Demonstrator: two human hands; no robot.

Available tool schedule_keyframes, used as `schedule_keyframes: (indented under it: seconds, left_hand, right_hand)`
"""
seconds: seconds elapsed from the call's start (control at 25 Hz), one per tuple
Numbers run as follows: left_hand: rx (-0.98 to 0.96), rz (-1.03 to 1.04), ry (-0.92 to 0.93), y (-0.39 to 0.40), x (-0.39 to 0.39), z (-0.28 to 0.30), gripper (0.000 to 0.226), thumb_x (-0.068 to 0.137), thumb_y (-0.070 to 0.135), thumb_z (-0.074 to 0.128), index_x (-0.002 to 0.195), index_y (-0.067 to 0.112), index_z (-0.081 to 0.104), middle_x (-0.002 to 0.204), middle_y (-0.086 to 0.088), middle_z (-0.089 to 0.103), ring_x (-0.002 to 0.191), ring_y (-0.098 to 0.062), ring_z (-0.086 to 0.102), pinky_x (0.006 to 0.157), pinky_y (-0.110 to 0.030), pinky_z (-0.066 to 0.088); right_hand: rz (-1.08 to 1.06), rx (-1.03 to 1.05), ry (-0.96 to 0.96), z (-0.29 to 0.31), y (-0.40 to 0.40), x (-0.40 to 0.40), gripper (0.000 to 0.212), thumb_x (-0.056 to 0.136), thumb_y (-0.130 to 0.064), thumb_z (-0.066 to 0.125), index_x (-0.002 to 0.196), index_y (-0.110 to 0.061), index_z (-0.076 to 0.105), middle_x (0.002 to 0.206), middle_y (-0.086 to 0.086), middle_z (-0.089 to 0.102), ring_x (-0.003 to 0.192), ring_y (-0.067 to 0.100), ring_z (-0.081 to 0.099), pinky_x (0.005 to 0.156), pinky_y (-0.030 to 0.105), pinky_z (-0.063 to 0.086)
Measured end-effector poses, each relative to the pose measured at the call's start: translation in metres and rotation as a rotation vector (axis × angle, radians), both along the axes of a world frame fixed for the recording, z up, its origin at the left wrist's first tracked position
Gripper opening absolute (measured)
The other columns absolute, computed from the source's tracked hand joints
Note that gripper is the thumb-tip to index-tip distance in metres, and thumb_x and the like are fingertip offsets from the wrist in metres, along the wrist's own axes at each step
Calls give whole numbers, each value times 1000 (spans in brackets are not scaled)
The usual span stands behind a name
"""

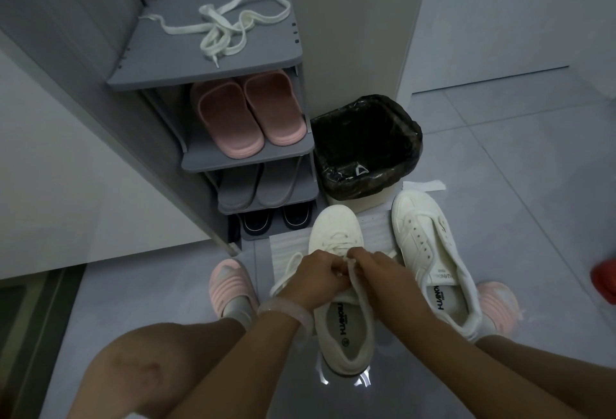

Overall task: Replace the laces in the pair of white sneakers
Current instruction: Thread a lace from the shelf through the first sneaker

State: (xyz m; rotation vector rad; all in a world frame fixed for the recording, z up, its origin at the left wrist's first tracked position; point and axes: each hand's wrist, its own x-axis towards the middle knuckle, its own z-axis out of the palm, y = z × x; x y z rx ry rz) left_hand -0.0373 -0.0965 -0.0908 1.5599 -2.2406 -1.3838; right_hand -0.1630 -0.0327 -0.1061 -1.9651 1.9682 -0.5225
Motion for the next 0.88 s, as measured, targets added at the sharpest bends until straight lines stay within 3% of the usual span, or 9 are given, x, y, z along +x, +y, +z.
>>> schedule_keyframes:
  seconds: [0.04, 0.08, 0.2, 0.28, 0.4, 0.52, 0.64, 0.72, 0.88]
  left_hand:
    - [-10, -9, -5, 0, 0, 0, 20, 86, 16, 60, 99, 7, 71, 98, -11, 70, 83, -13, 59, 57, -8, 32]
    - [-29, -21, -7, 1, 0, 0, 20, 86, 15, 59, 99, 7, 71, 99, -11, 70, 84, -13, 59, 57, -8, 33]
    - [-66, -30, -10, 0, 1, 2, 18, 85, 15, 60, 97, 8, 72, 96, -11, 69, 76, -6, 50, 56, -1, 34]
    - [-55, -21, -8, -3, 3, 3, 18, 84, 18, 64, 96, 8, 71, 97, -10, 69, 69, -4, 49, 55, -1, 34]
    - [-66, -22, -26, -5, 4, 4, 16, 82, 18, 66, 92, 7, 71, 95, -11, 69, 70, -7, 55, 55, -8, 34]
    - [-52, -40, -45, -5, 5, 6, 15, 82, 13, 64, 93, 7, 71, 97, -12, 69, 64, -6, 51, 61, -14, 37]
    - [-54, -51, -59, -4, 6, 6, 18, 83, 11, 62, 99, 8, 71, 99, -11, 69, 76, -14, 55, 61, -14, 35]
    - [-114, -84, -80, -1, 4, 5, 18, 85, 15, 60, 98, 8, 71, 98, -10, 69, 81, -16, 55, 58, -15, 31]
    - [-154, -105, -58, 1, 1, 3, 18, 86, 18, 59, 93, 8, 72, 91, -11, 69, 72, -8, 49, 54, -10, 31]
  right_hand:
    - [30, -45, 103, 0, 1, 2, 49, 49, -14, 87, 91, -16, 63, 61, 0, 58, 51, 12, 55, 40, 18, 35]
    - [51, -32, 159, 2, 1, 5, 53, 48, -14, 87, 95, -16, 63, 63, 0, 59, 53, 11, 56, 42, 16, 31]
    - [-32, 127, -129, 13, -5, 1, 33, 88, -13, 55, 120, -15, 47, 88, 5, 57, 79, 19, 54, 59, 18, 33]
    - [-92, 142, -327, 7, -9, -10, 26, 92, -7, 45, 116, -16, 46, 82, 7, 57, 72, 20, 52, 58, 21, 36]
    - [-89, 116, -438, 3, -8, -16, 28, 90, -2, 47, 103, -26, 42, 77, 9, 60, 69, 20, 58, 61, 27, 43]
    - [-45, 147, -438, 1, -8, -12, 26, 89, -2, 49, 102, -23, 43, 77, 4, 61, 70, 15, 59, 64, 27, 44]
    - [6, 154, -366, -2, -11, -12, 22, 90, -5, 47, 109, -17, 46, 79, 2, 60, 67, 9, 52, 58, 15, 37]
    - [-2, 164, -326, -4, -10, -10, 18, 92, -7, 44, 108, -16, 46, 79, 1, 57, 65, 7, 50, 55, 14, 34]
    - [-44, 169, -464, -2, -10, -14, 23, 89, 0, 47, 97, -21, 44, 72, -5, 57, 63, 2, 54, 58, 14, 38]
